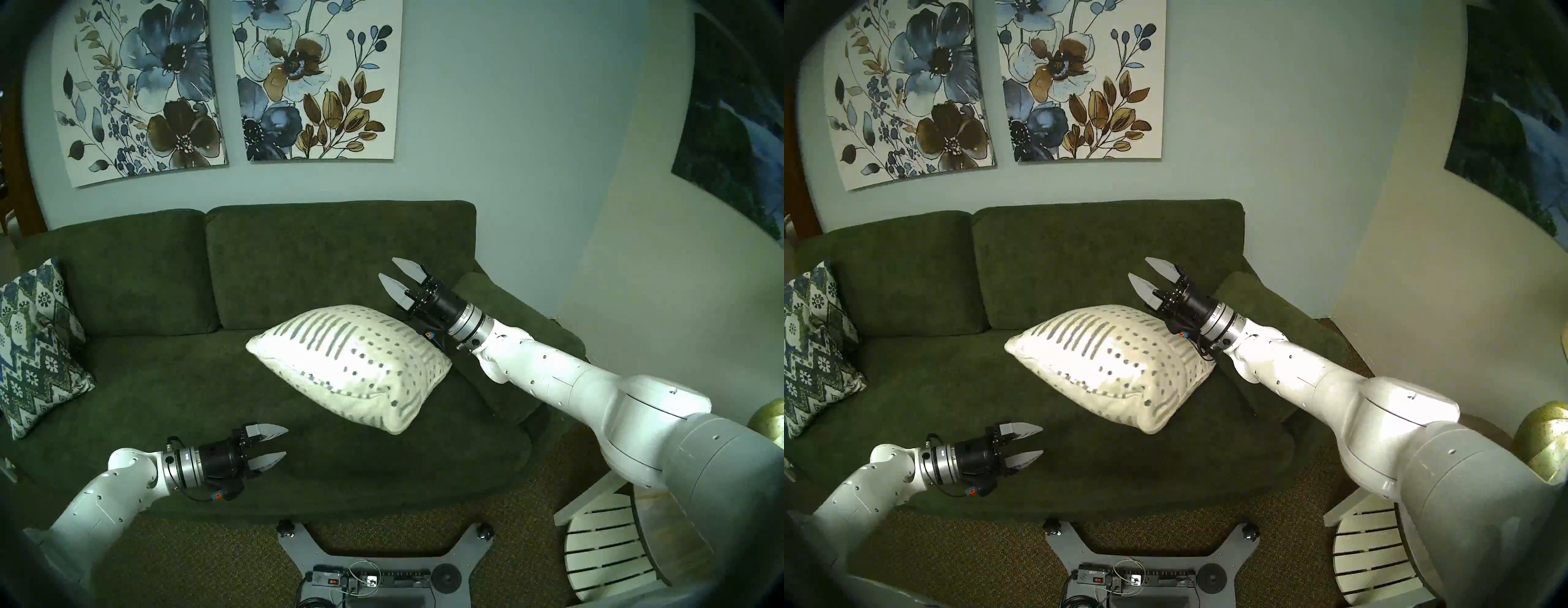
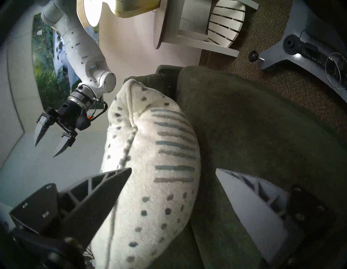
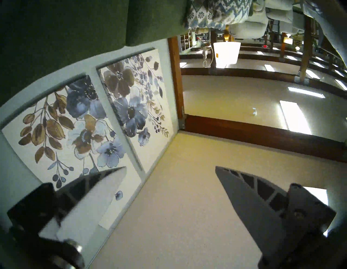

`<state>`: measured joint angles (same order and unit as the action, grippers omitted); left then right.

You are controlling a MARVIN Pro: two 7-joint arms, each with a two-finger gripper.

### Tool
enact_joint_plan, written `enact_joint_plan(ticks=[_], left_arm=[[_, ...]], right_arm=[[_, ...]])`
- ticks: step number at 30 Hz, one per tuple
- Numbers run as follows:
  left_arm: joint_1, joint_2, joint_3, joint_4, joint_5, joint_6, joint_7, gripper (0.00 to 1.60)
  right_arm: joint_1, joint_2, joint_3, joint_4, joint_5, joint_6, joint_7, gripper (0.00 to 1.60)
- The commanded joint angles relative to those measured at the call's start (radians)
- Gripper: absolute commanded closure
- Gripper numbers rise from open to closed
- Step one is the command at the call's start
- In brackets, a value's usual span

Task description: Fluff a cushion

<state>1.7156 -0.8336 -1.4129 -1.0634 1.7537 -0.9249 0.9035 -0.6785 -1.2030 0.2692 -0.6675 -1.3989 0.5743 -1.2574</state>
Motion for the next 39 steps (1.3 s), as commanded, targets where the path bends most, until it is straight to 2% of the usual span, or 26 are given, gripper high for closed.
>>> enact_joint_plan(ticks=[1,7,10,12,16,18,23,29,34,39], left_arm=[[0.052,0.016,-0.053,-0.077,-0.07,-0.019,0.094,0.0],[0.091,0.044,-0.107,-0.185,-0.131,-0.035,0.083,0.0],[0.142,0.061,-0.14,-0.246,-0.158,-0.035,0.081,0.0],[0.146,0.061,-0.146,-0.245,-0.167,-0.035,0.067,0.0],[0.183,0.063,-0.183,-0.262,-0.196,-0.035,0.049,0.0],[0.189,0.064,-0.221,-0.289,-0.23,-0.035,0.066,0.0],[0.16,0.047,-0.251,-0.328,-0.262,-0.035,0.057,0.0],[0.118,0.014,-0.246,-0.393,-0.287,-0.035,0.023,0.0],[0.095,0.012,-0.261,-0.435,-0.305,-0.035,0.01,0.0],[0.097,0.001,-0.26,-0.436,-0.31,-0.035,-0.011,0.0]], right_arm=[[-0.001,-0.007,-0.045,-0.123,-0.03,-0.052,-0.014,0.0],[-0.011,-0.074,-0.087,-0.048,-0.029,-0.104,0.07,0.0],[-0.039,-0.101,-0.1,-0.007,-0.011,-0.151,0.093,0.0],[-0.05,-0.11,-0.104,0.006,-0.008,-0.159,0.096,0.0],[-0.095,-0.166,-0.133,0.083,-0.01,-0.177,0.129,0.0],[-0.111,-0.19,-0.141,0.123,0.0,-0.196,0.144,0.0],[-0.12,-0.232,-0.158,0.179,0.004,-0.223,0.18,0.0],[-0.137,-0.287,-0.176,0.249,0.014,-0.267,0.238,0.0],[-0.177,-0.298,-0.178,0.293,0.035,-0.298,0.254,0.0],[-0.229,-0.32,-0.19,0.33,0.047,-0.315,0.272,0.0]])
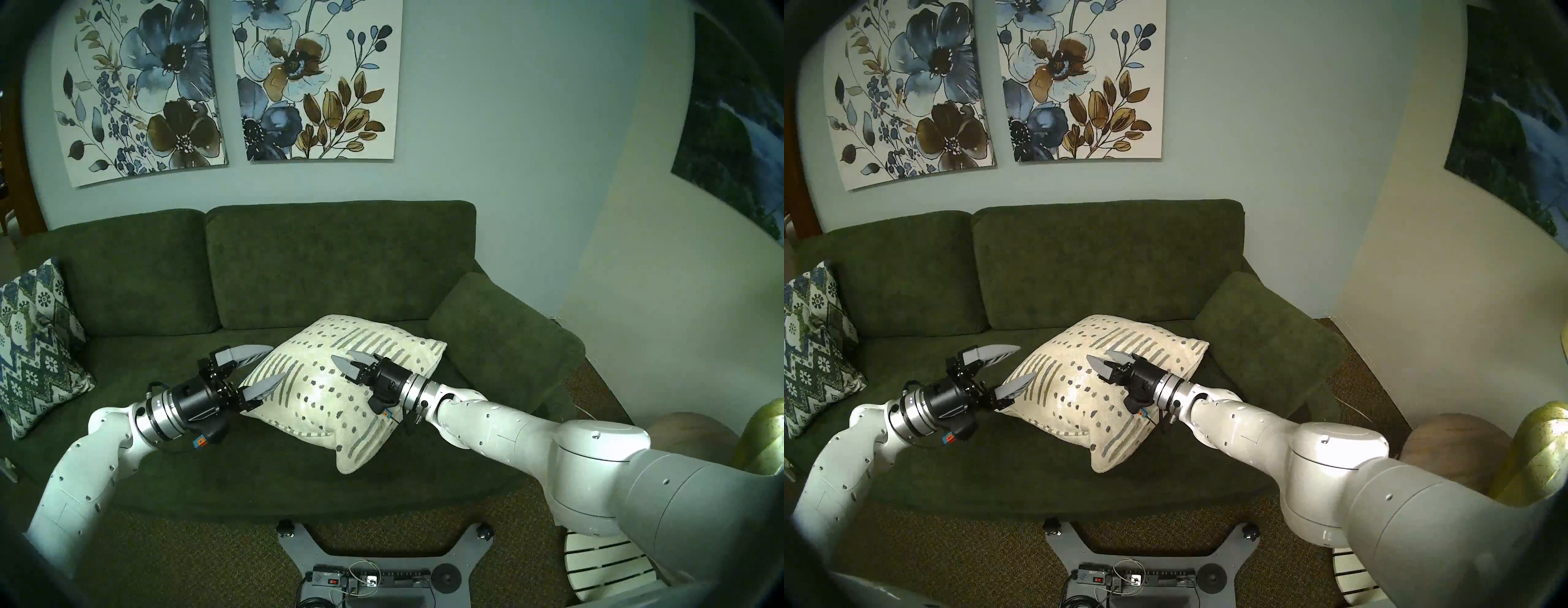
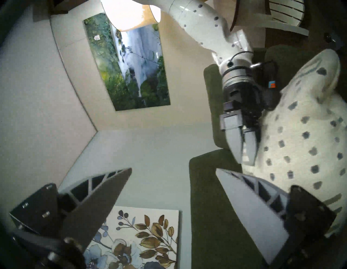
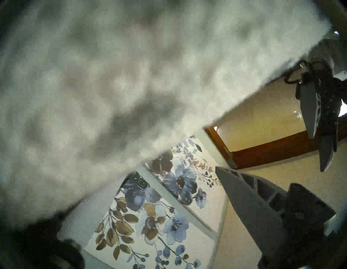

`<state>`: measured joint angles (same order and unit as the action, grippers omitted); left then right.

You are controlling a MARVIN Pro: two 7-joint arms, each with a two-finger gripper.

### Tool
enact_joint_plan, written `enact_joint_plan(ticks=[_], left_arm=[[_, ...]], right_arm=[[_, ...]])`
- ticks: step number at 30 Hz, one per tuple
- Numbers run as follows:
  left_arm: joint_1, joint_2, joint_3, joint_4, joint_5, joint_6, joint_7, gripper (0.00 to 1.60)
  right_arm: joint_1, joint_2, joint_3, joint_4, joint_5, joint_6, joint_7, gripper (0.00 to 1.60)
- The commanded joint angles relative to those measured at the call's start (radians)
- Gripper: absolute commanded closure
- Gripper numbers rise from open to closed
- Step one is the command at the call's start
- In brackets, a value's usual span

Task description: Fluff a cushion

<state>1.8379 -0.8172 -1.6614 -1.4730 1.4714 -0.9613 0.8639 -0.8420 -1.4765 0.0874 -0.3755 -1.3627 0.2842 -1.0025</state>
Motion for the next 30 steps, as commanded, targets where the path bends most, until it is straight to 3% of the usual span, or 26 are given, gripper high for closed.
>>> enact_joint_plan(ticks=[1,21,30], left_arm=[[-0.024,-0.018,-0.011,-0.024,-0.029,0.001,0.026,0.0],[-0.019,-0.037,-0.018,0.004,-0.035,0.001,0.007,0.0],[-0.019,-0.059,-0.006,0.045,-0.04,0.001,0.011,0.0]], right_arm=[[-0.077,-0.051,-0.01,0.043,0.013,-0.027,0.02,0.0],[-0.224,-0.121,-0.025,0.11,0.091,-0.052,0.046,0.0],[-0.223,-0.136,-0.016,0.125,0.129,-0.061,0.032,0.0]])
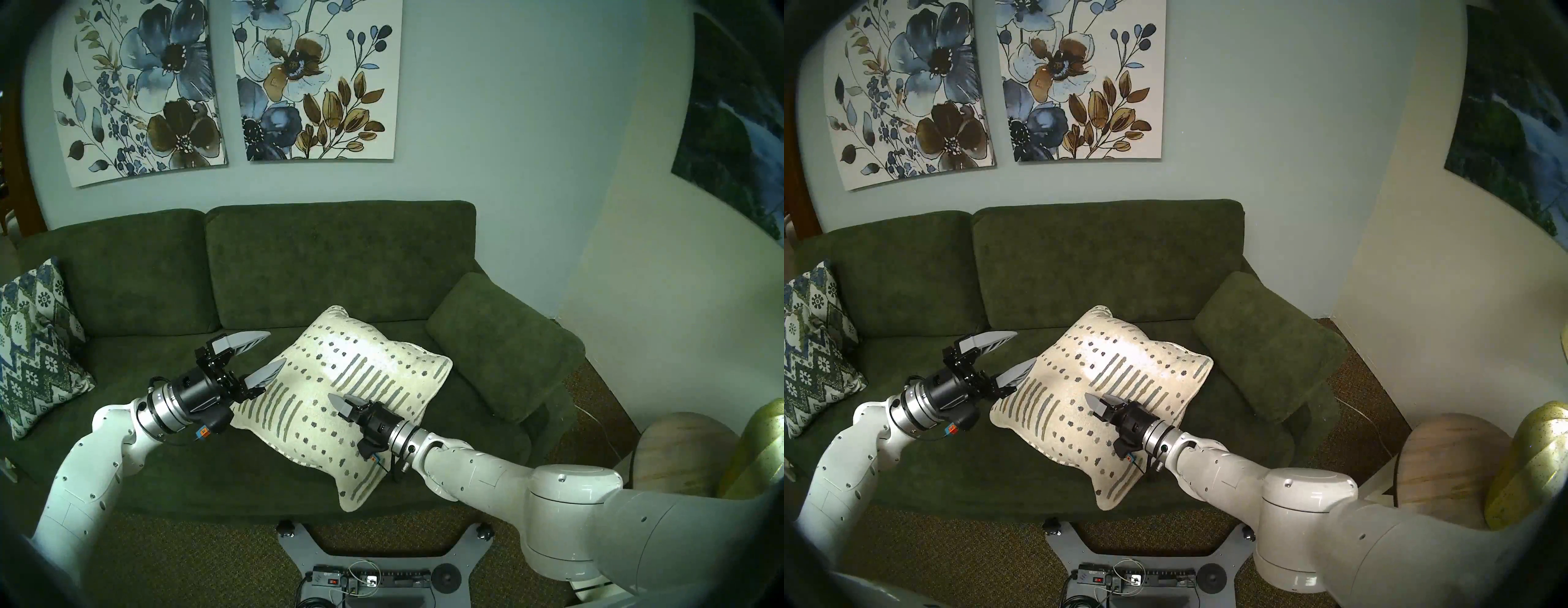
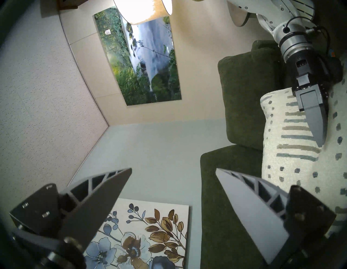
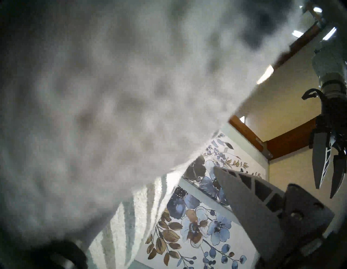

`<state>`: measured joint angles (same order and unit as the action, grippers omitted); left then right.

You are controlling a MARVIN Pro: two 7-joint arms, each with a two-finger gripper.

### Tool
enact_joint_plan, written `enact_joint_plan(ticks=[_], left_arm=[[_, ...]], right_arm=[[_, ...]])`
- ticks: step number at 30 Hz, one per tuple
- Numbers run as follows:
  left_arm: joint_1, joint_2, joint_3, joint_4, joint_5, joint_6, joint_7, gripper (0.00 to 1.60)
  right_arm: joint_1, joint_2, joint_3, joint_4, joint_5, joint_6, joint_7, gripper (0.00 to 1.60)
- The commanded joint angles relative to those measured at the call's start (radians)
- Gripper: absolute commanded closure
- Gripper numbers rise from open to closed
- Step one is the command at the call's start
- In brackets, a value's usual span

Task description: Fluff a cushion

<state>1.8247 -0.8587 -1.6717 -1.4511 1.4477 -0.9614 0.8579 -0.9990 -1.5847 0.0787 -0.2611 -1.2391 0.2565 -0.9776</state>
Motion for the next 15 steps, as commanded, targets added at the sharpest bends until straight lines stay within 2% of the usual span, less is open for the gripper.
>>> enact_joint_plan(ticks=[1,2,6,8,12,15], left_arm=[[-0.013,-0.03,0.016,0.036,-0.019,0.002,0.018,0.0],[-0.037,-0.058,0.043,0.066,-0.021,0.002,0.014,0.0],[-0.084,-0.099,0.093,0.101,-0.005,0.016,-0.009,0.0],[-0.112,-0.136,0.148,0.134,0.021,0.038,-0.041,0.0],[-0.133,-0.168,0.187,0.188,0.035,0.058,-0.068,0.0],[-0.18,-0.19,0.216,0.264,0.057,0.088,-0.111,0.0]], right_arm=[[-0.057,-0.029,-0.005,0.011,0.01,-0.038,0.002,0.0],[-0.041,-0.032,-0.002,0.008,0.018,-0.047,-0.011,0.0],[-0.028,-0.037,-0.001,0.001,0.028,-0.052,-0.028,0.0],[-0.024,-0.038,-0.003,-0.006,0.033,-0.048,-0.045,0.0],[-0.028,-0.036,-0.006,-0.013,0.037,-0.045,-0.066,0.0],[-0.04,-0.03,-0.014,-0.02,0.035,-0.043,-0.098,0.0]])
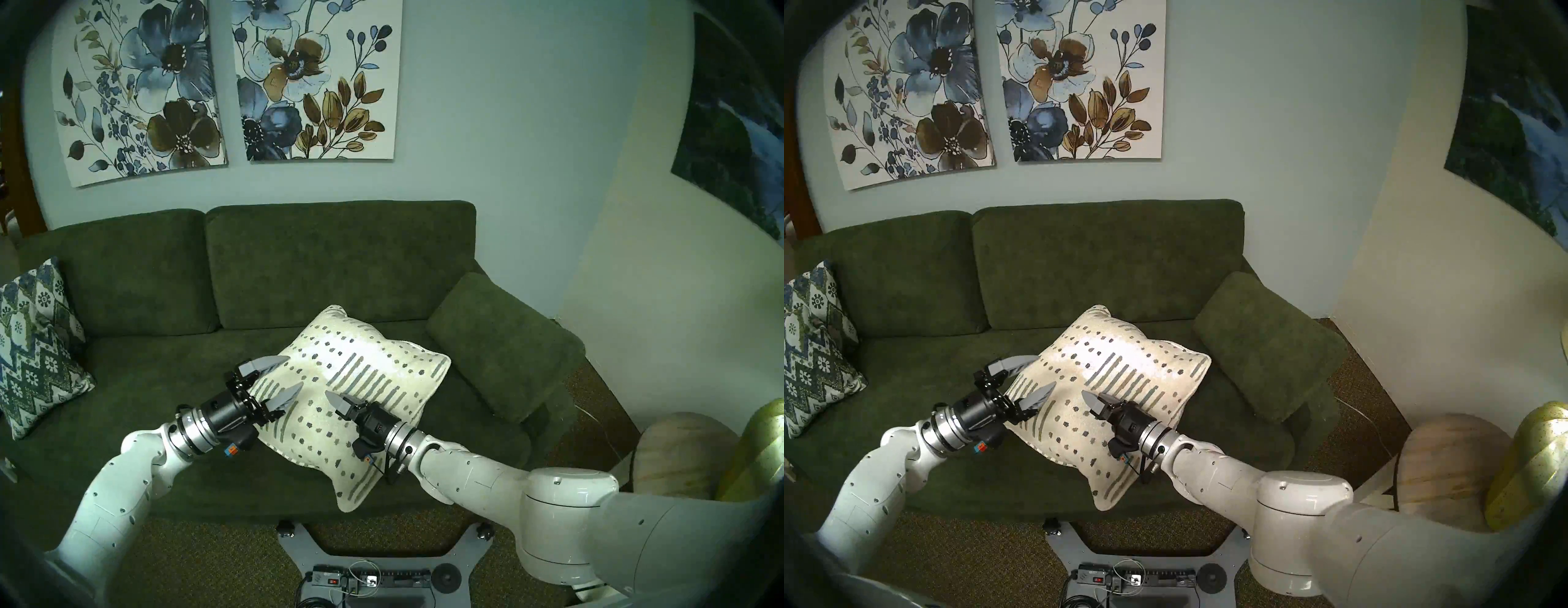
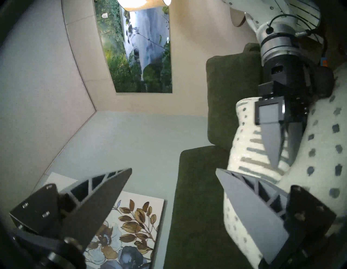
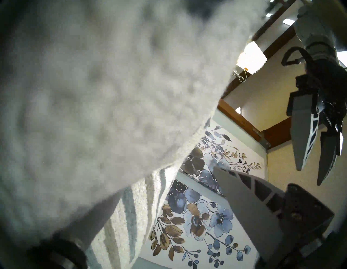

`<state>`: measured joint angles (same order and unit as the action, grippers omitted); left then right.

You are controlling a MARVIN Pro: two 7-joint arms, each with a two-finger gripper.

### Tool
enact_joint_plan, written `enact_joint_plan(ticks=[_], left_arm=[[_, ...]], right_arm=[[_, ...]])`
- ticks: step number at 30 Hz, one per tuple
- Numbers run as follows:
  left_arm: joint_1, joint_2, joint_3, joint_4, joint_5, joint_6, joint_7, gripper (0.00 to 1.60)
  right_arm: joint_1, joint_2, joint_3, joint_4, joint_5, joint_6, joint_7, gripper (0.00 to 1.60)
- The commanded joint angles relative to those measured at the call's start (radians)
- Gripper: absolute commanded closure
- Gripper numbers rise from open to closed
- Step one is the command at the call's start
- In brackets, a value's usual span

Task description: Fluff a cushion

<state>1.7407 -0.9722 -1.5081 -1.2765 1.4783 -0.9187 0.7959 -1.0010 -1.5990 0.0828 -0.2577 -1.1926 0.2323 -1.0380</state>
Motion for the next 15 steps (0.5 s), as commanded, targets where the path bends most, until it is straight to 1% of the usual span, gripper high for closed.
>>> enact_joint_plan(ticks=[1,5,6,7,9,10,11,12,14,15], left_arm=[[-0.097,-0.076,0.052,0.09,0.027,0.045,-0.049,0.0],[-0.155,-0.1,0.073,0.18,0.052,0.079,-0.103,0.0],[-0.155,-0.1,0.073,0.18,0.052,0.079,-0.103,0.0],[-0.156,-0.097,0.067,0.185,0.053,0.085,-0.107,0.0],[-0.191,-0.099,0.064,0.218,0.058,0.095,-0.126,0.0],[-0.184,-0.097,0.056,0.221,0.061,0.103,-0.131,0.0],[-0.202,-0.096,0.054,0.234,0.062,0.105,-0.138,0.0],[-0.204,-0.095,0.049,0.241,0.064,0.11,-0.144,0.0],[-0.236,-0.1,0.045,0.274,0.069,0.115,-0.16,0.0],[-0.228,-0.101,0.038,0.279,0.068,0.117,-0.162,0.0]], right_arm=[[-0.038,-0.015,-0.018,-0.023,-0.012,-0.019,-0.038,0.0],[-0.055,-0.002,-0.025,-0.026,-0.013,-0.02,-0.074,0.0],[-0.055,-0.002,-0.025,-0.026,-0.013,-0.02,-0.074,0.0],[-0.058,0.0,-0.026,-0.025,-0.014,-0.02,-0.077,0.0],[-0.066,0.006,-0.029,-0.023,-0.013,-0.021,-0.089,0.0],[-0.069,0.009,-0.03,-0.022,-0.013,-0.021,-0.095,0.0],[-0.071,0.012,-0.03,-0.021,-0.013,-0.021,-0.099,0.0],[-0.074,0.015,-0.031,-0.021,-0.012,-0.021,-0.105,0.0],[-0.078,0.02,-0.032,-0.02,-0.011,-0.022,-0.117,0.0],[-0.08,0.022,-0.032,-0.02,-0.011,-0.022,-0.121,0.0]])
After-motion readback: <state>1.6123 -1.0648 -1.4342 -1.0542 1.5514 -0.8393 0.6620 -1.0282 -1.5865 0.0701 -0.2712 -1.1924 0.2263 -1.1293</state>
